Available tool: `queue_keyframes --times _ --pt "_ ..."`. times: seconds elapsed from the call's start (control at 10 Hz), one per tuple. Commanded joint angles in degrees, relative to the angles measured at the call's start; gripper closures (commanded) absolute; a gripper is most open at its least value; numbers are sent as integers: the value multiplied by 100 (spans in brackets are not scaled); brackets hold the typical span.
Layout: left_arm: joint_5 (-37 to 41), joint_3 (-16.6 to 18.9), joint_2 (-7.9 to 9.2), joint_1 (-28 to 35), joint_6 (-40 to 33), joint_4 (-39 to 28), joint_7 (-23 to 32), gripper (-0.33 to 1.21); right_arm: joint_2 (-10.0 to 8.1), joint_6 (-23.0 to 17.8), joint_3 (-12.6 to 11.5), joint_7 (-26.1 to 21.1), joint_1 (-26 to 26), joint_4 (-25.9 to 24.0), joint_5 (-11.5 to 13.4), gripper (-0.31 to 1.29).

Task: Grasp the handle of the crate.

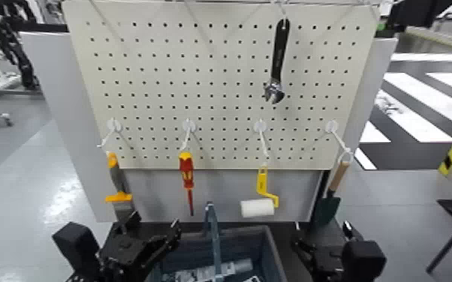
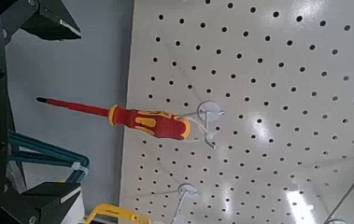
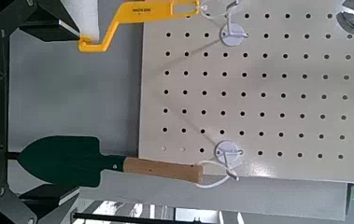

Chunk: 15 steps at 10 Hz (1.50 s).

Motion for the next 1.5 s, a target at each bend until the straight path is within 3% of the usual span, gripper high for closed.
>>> queue_keyframes --times 0.1,0.4,0.8,1.5 --pt "686 47 24 -150 454 9 -205 14 24 139 46 6 199 -265 -54 15" --pt "1214 153 94 -300 1359 -97 -600 14 -63 420 117 32 445 -704 -98 15" --pt "2567 302 208 -476 2484 -26 -776 14 -81 508 187 23 621 -1003 -71 15" --pt "4492 170 489 -1082 3926 791 -1251 15 -99 657 187 23 990 -1372 -45 15"
